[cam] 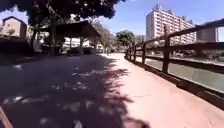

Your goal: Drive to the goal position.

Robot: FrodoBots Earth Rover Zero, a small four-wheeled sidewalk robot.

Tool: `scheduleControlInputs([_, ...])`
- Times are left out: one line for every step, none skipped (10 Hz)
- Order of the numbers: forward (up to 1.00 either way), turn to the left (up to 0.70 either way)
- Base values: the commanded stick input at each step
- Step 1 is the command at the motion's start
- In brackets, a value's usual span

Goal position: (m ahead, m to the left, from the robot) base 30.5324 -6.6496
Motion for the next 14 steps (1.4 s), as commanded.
scheduleControlInputs([0.85, 0.00])
scheduleControlInputs([0.85, 0.00])
scheduleControlInputs([0.85, 0.00])
scheduleControlInputs([0.85, 0.00])
scheduleControlInputs([0.85, 0.00])
scheduleControlInputs([0.85, 0.00])
scheduleControlInputs([0.85, 0.00])
scheduleControlInputs([0.85, 0.00])
scheduleControlInputs([0.85, 0.00])
scheduleControlInputs([0.85, -0.09])
scheduleControlInputs([0.85, -0.31])
scheduleControlInputs([0.85, -0.34])
scheduleControlInputs([0.85, -0.22])
scheduleControlInputs([0.85, 0.00])
